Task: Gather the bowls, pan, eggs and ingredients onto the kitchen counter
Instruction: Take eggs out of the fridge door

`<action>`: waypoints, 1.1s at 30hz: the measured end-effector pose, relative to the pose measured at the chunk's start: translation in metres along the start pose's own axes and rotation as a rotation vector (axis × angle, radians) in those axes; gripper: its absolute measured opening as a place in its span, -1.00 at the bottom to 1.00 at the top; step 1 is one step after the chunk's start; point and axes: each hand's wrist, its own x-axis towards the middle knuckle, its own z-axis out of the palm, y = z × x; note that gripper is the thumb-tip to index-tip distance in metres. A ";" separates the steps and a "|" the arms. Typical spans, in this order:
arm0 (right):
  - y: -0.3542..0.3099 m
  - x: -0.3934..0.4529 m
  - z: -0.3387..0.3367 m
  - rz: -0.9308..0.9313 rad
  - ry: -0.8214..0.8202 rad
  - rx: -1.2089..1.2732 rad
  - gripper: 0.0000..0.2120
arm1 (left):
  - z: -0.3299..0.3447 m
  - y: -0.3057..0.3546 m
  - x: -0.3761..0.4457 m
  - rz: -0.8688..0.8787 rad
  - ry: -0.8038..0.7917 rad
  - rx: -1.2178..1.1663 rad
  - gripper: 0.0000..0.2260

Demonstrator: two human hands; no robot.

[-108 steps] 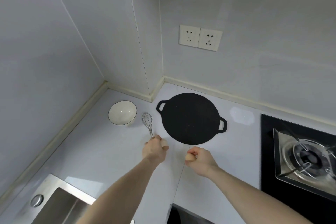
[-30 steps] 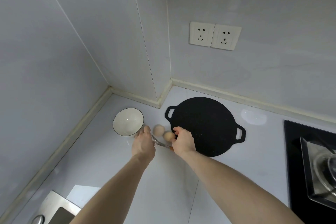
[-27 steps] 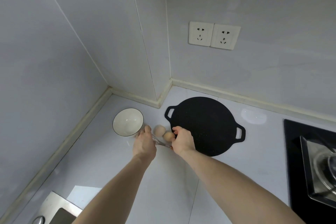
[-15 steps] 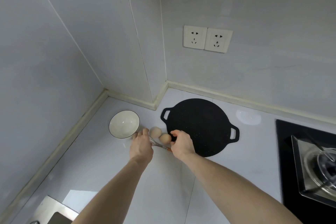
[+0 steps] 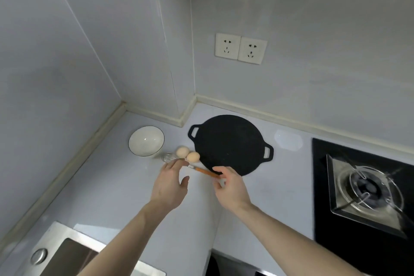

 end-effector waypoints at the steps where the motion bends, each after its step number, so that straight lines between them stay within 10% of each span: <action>1: 0.001 -0.015 -0.007 -0.005 0.010 0.008 -0.63 | 0.000 0.005 -0.012 0.025 -0.028 0.006 -0.66; 14: 0.035 -0.183 -0.122 0.072 0.064 -0.017 -0.52 | 0.013 0.125 -0.130 0.257 -0.176 -0.047 -0.66; 33: 0.164 -0.565 -0.296 0.412 0.695 0.064 -0.51 | 0.122 0.429 -0.338 1.001 -0.540 0.012 -0.66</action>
